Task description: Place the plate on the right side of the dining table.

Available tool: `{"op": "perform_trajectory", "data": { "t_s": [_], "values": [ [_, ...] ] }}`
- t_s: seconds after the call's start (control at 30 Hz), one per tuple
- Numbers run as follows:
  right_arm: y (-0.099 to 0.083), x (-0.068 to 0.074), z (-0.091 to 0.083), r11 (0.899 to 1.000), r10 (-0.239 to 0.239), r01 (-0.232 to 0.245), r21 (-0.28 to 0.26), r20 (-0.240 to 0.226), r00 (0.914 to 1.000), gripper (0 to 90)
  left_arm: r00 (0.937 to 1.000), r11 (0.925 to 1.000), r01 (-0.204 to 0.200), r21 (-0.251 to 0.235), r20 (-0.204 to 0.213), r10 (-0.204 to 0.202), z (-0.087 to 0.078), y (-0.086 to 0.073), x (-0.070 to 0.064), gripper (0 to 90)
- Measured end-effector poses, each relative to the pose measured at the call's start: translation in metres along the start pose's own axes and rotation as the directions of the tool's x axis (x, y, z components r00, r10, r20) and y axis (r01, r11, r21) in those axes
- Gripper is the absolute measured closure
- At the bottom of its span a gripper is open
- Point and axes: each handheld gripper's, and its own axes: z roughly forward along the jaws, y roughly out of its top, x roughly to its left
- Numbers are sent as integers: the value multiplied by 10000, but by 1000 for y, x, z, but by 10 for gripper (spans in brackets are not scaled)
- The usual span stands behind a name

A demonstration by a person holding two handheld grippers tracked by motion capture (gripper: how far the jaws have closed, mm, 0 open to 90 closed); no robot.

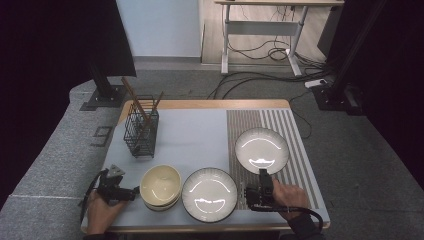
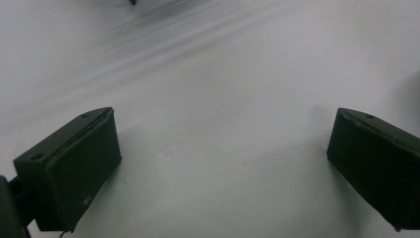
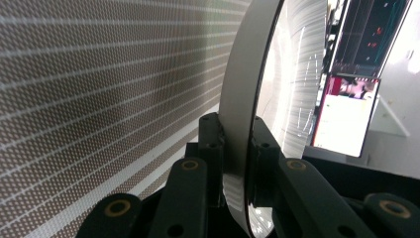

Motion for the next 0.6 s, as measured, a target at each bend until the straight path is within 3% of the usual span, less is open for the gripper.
{"op": "perform_trajectory", "data": {
  "t_s": [0.27, 0.6],
  "values": [
    [-11, 5, 19, 9987, 143, -133, 493, -197, 9997, 809, 10000, 10000, -1, 5, 3, 1, 0, 0, 0, 0],
    [-16, 17, 39, 9973, 315, -286, 674, -412, 9987, 807, 10000, 10000, 1, 5, 5, -1, 0, 0, 0, 0]
  ]
}}
